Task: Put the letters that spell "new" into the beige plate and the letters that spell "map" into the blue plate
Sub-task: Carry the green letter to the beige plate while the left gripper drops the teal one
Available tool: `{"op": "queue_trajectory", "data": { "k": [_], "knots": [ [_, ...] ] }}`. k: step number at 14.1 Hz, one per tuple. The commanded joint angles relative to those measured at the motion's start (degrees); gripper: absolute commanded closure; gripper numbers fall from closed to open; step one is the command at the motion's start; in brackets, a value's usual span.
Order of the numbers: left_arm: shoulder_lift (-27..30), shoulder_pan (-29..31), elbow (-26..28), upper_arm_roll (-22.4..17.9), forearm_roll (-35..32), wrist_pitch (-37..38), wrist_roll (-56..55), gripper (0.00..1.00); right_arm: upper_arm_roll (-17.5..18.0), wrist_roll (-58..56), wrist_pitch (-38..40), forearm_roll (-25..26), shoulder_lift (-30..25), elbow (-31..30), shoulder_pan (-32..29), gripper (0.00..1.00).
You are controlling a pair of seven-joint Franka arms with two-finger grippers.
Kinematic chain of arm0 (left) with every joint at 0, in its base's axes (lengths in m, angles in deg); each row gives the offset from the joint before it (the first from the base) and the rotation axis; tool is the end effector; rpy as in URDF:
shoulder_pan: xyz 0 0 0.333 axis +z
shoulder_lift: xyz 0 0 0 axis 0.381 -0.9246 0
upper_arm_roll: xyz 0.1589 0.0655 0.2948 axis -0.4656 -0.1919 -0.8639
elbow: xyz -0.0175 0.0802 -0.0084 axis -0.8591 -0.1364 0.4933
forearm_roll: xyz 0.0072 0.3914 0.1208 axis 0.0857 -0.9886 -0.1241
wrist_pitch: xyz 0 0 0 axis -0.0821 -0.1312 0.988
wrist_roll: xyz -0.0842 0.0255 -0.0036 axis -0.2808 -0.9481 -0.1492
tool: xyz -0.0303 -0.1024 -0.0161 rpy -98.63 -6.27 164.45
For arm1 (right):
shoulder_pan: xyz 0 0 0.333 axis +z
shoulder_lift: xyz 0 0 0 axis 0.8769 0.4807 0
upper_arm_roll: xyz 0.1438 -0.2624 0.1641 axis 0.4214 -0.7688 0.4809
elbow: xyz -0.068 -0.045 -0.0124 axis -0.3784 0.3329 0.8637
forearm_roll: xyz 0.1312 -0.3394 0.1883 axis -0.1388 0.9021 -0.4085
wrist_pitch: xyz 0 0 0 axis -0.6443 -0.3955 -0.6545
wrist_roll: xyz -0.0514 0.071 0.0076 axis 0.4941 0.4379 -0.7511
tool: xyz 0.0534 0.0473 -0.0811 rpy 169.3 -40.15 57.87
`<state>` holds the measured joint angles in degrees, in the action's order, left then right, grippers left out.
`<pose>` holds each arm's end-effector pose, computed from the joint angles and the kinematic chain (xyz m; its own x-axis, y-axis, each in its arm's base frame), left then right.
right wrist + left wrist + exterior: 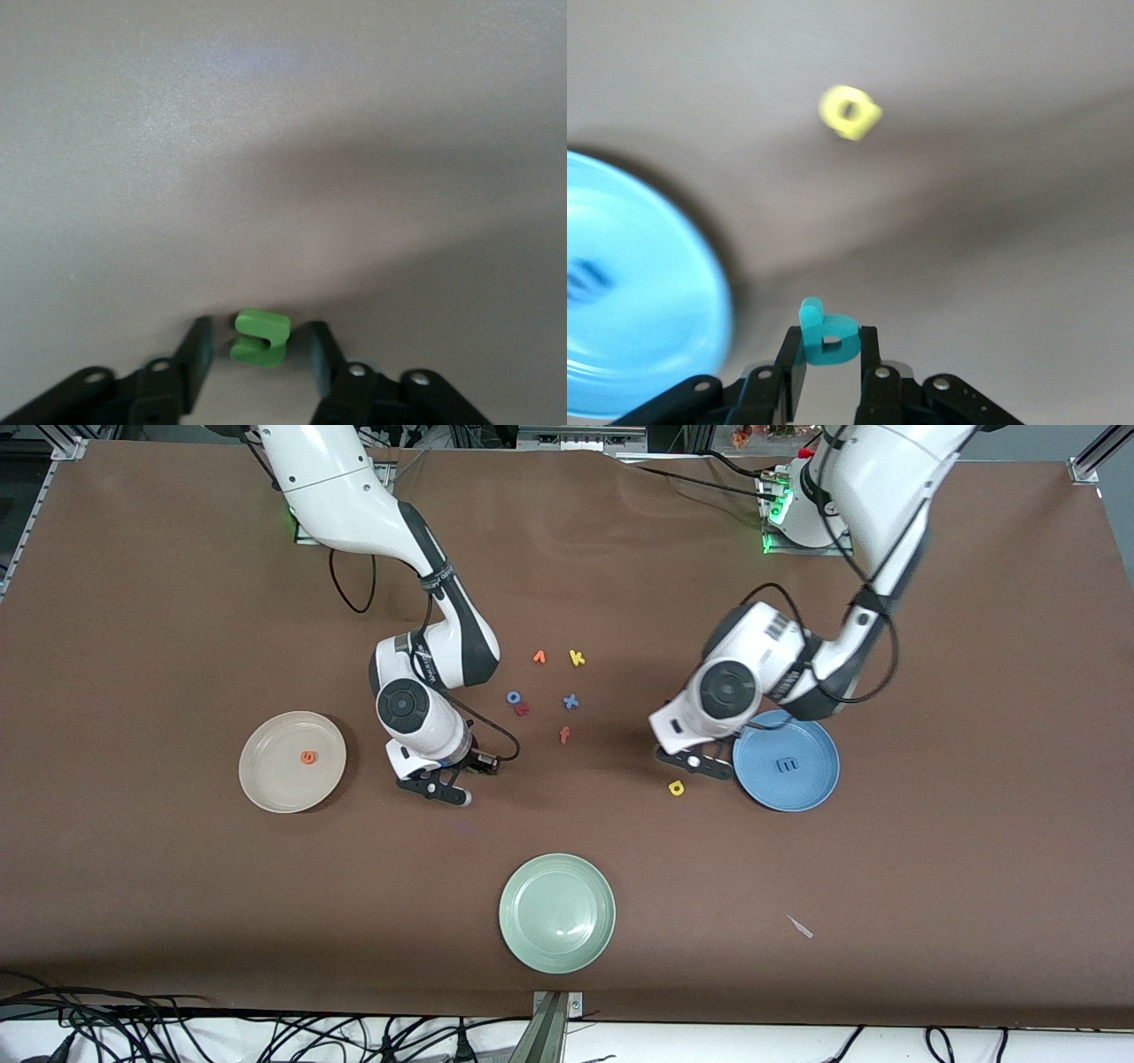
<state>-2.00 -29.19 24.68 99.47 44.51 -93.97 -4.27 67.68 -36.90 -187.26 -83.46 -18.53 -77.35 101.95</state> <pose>0.5989 -0.2806 0.2617 0.9160 -0.3136 -0.2503 -0.3244 -0.9459 -0.0020 0.6122 0.3528 0.1805 0.9566 -0.2841 -0.0650 -0.2884 -0.9549 -0.0706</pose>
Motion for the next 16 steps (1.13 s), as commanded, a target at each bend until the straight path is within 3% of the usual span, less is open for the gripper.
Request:
{"op": "queue_trajectory", "data": {
  "k": [1,5,6,7,8,9,11,14,16],
  "knots": [
    [1.04,4.32,0.5,0.45,-1.17,0.92,8.22,0.98,0.12,0.16,0.23,-1.21,0.96,0.98,0.28,0.6],
    [0.08,9.78,0.58,0.36,-1.26,0.39,15.8,0.97,0.12,-0.54,0.41,-1.21,0.78,1.42,0.19,0.78],
    [-0.27,9.96,0.58,0.27,-1.26,0.39,16.33,0.9,0.12,-0.63,1.19,-1.21,0.61,1.59,-0.07,0.8],
    [-0.36,10.05,0.58,0.19,-1.26,0.39,16.33,0.7,0.03,-0.71,2.51,-1.21,0.52,2.38,-0.33,0.8],
    [-0.63,10.05,0.58,0.27,-1.26,0.3,16.33,0.28,-0.23,-1.06,5.04,-1.13,0.43,3.78,-0.6,0.81],
    [-0.72,10.05,0.5,0.27,-1.26,0.21,16.33,0.0,-0.32,-1.33,8.29,-0.52,0.34,5.45,-1.38,0.81],
    [-0.28,9.35,0.15,0.71,-1.18,0.21,15.64,0.0,-0.67,-6.39,13.74,-0.16,-0.88,7.13,-3.84,0.81],
    [-0.8,7.33,-4.23,0.89,-0.47,0.56,13.45,0.0,-5.32,-20.28,17.46,0.37,-5.35,2.93,-4.03,0.8],
    [-3.16,5.05,-7.31,0.54,-1.08,-0.22,4.69,0.0,-7.69,-27.05,17.03,0.28,-7.64,-1.02,-4.03,0.79]
  ]
}}
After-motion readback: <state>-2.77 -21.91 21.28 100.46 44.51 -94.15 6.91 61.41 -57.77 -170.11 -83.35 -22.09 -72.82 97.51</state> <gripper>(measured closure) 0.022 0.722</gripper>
